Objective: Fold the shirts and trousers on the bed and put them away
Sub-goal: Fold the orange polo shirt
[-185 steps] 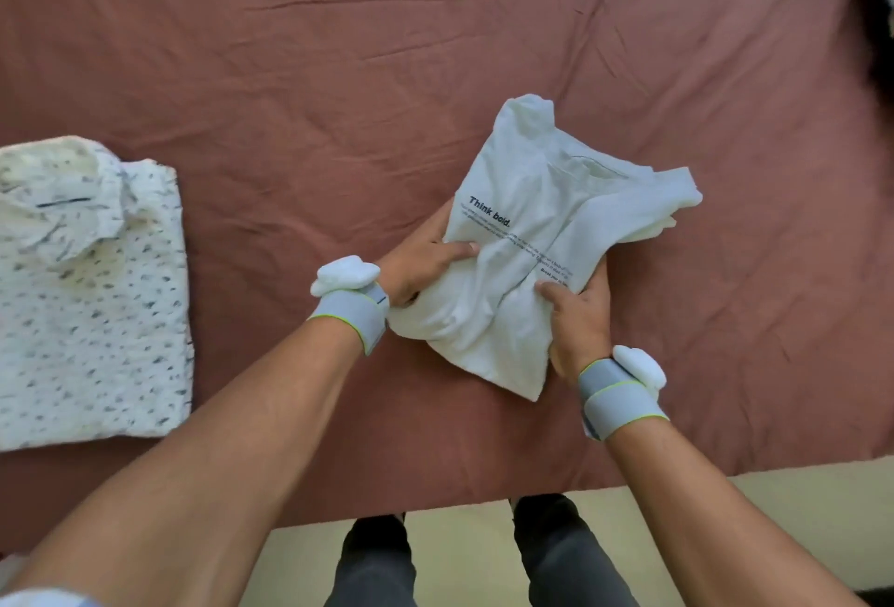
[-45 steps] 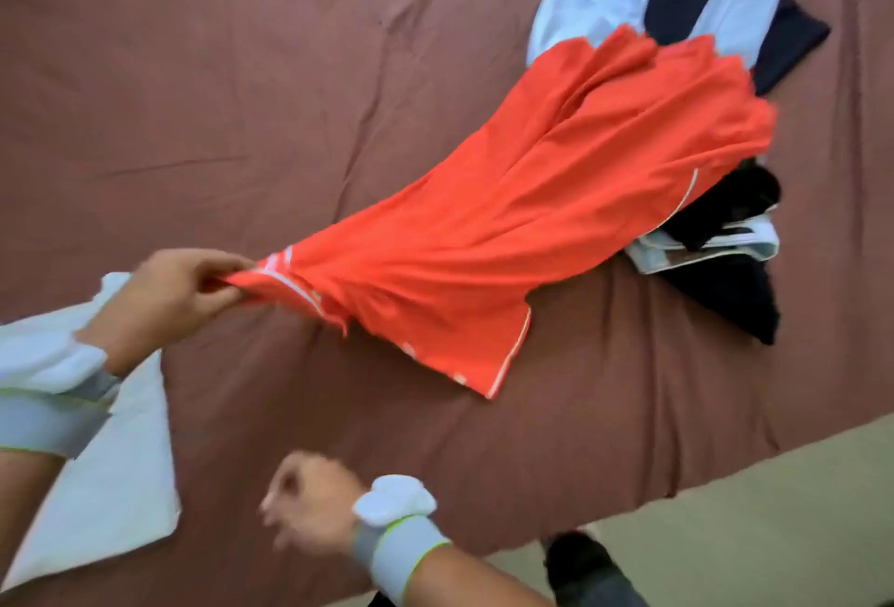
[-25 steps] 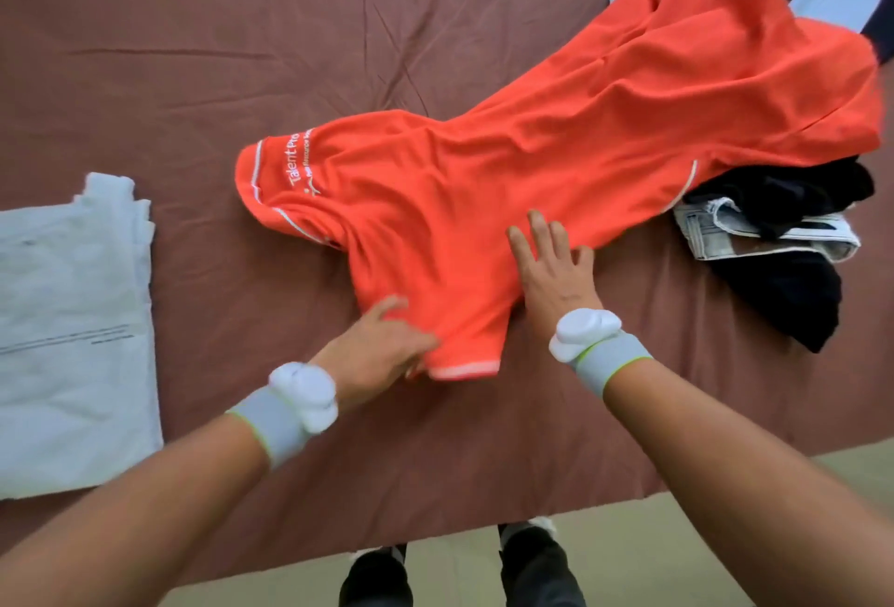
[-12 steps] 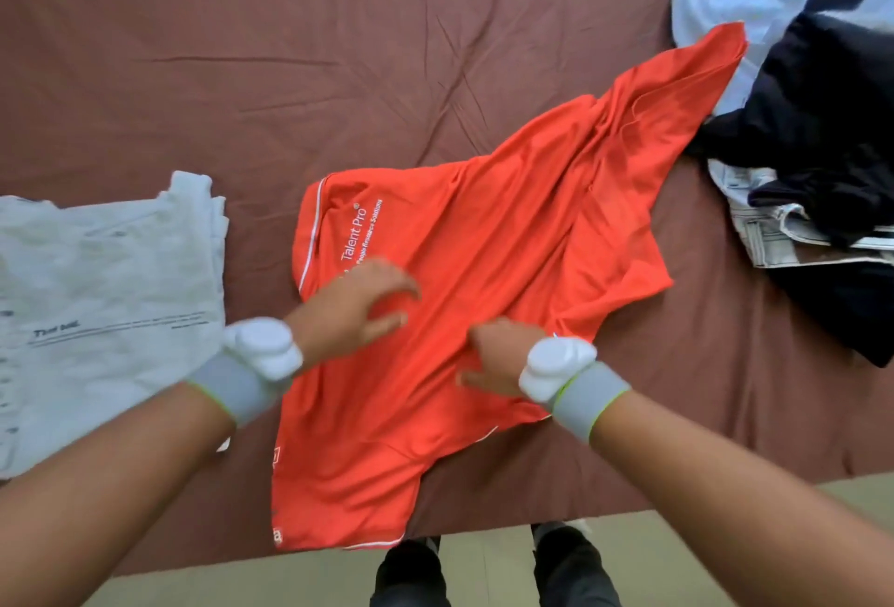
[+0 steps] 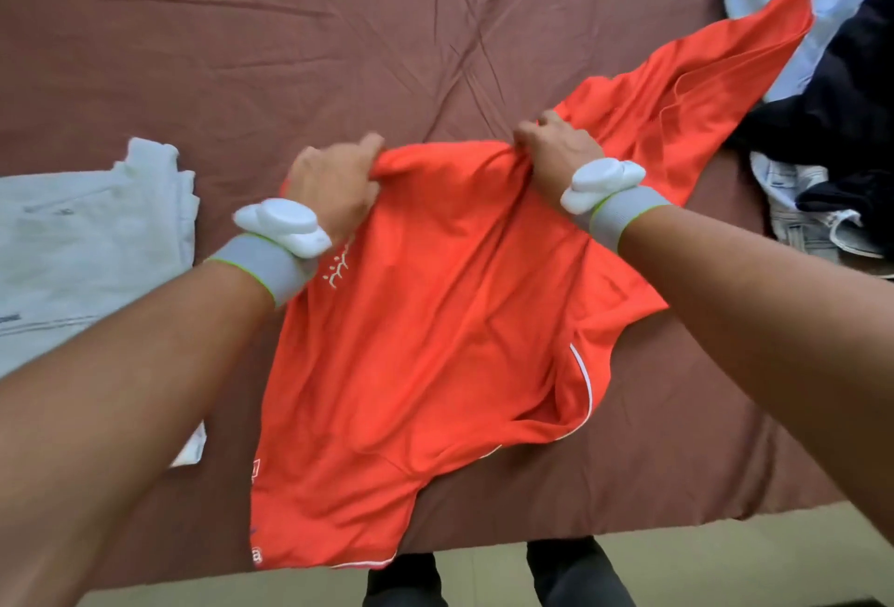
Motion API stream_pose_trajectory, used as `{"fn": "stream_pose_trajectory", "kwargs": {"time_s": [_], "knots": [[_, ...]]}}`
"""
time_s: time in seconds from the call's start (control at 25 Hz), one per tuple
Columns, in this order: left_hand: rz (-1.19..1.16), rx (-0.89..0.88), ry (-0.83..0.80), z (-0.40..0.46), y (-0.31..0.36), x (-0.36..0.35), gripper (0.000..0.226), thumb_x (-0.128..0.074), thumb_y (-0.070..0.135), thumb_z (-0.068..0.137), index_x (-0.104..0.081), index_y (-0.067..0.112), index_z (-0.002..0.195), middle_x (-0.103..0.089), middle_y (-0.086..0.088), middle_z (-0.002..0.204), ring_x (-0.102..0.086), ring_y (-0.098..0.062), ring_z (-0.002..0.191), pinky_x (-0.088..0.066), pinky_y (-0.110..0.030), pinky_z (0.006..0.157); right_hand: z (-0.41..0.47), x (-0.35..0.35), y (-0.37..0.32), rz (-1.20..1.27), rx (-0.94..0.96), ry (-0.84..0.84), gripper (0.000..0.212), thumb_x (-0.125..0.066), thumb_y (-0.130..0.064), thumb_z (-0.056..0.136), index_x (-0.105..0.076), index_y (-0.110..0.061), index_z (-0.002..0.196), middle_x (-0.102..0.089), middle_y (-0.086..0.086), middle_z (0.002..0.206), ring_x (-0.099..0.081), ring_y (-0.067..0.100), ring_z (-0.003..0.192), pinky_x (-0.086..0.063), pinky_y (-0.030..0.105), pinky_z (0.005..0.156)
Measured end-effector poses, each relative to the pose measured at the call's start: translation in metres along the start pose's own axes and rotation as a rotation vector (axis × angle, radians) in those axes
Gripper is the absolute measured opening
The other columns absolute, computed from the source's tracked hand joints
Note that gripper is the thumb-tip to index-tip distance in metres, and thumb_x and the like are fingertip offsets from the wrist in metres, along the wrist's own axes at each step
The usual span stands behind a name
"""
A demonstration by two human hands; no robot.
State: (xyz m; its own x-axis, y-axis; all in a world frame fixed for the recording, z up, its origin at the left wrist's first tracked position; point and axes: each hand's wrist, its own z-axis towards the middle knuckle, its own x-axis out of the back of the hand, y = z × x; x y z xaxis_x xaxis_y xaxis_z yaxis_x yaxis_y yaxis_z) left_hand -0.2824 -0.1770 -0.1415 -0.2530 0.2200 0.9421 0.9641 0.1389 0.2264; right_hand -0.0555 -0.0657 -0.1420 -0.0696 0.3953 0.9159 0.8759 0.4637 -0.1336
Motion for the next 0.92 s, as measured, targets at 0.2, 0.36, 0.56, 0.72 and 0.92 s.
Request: {"fn": "stream_pose_trajectory", "kwargs": {"time_s": [0.2, 0.36, 0.56, 0.72, 0.92], "knots": [[-0.040, 0.505, 0.400, 0.018, -0.063, 0.044, 0.063, -0.048, 0.026, 0.083, -0.038, 0.019, 0.144, -0.045, -0.013, 0.144, -0.038, -0.034, 0.136, -0.027, -0.048, 0.110, 0.036, 0.017, -0.075, 0.361, 0.125, 0.289, 0.073, -0.035, 0.008, 0.075, -0.033, -0.005, 0.147, -0.024, 0.024, 0.152, -0.037, 0.042, 0.134, -0.039, 0.046, 0.103], [-0.117, 0.064, 0.135, -0.044, -0.016, -0.039, 0.085, -0.051, 0.054, 0.083, -0.026, 0.012, 0.154, -0.029, -0.017, 0.157, -0.024, -0.035, 0.146, -0.025, -0.056, 0.115, -0.037, -0.053, -0.070, 0.057, 0.127, -0.138, 0.074, -0.050, -0.010, 0.087, -0.018, -0.020, 0.153, -0.004, 0.010, 0.161, -0.010, 0.030, 0.147, -0.028, 0.059, 0.110], [-0.249, -0.288, -0.207, -0.129, 0.109, -0.107, 0.119, -0.057, 0.082, 0.061, -0.027, 0.011, 0.152, -0.039, -0.008, 0.150, -0.035, -0.027, 0.137, -0.030, -0.048, 0.113, -0.120, -0.089, -0.021, 0.035, -0.158, -0.163, 0.074, -0.049, -0.027, 0.089, -0.014, -0.025, 0.154, -0.001, 0.003, 0.162, -0.001, 0.026, 0.149, -0.024, 0.063, 0.107], [-0.163, -0.303, -0.184, -0.153, 0.173, -0.122, 0.102, -0.064, 0.067, 0.066, -0.038, 0.009, 0.146, -0.054, -0.003, 0.127, -0.047, -0.023, 0.112, -0.042, -0.038, 0.095, -0.161, -0.088, 0.013, -0.058, -0.354, -0.259, 0.083, -0.052, -0.032, 0.089, 0.001, -0.030, 0.154, 0.006, 0.008, 0.161, -0.008, 0.037, 0.145, -0.034, 0.058, 0.105], [-0.289, -0.541, -0.005, -0.156, 0.195, -0.139, 0.038, -0.038, 0.027, 0.086, -0.068, 0.020, 0.108, -0.061, 0.004, 0.076, -0.058, -0.022, 0.072, -0.047, -0.031, 0.055, -0.175, -0.076, 0.044, 0.006, -0.639, -0.518, 0.086, -0.046, -0.016, 0.093, 0.016, -0.019, 0.152, 0.008, 0.018, 0.160, -0.033, 0.045, 0.136, -0.043, 0.059, 0.097]]}}
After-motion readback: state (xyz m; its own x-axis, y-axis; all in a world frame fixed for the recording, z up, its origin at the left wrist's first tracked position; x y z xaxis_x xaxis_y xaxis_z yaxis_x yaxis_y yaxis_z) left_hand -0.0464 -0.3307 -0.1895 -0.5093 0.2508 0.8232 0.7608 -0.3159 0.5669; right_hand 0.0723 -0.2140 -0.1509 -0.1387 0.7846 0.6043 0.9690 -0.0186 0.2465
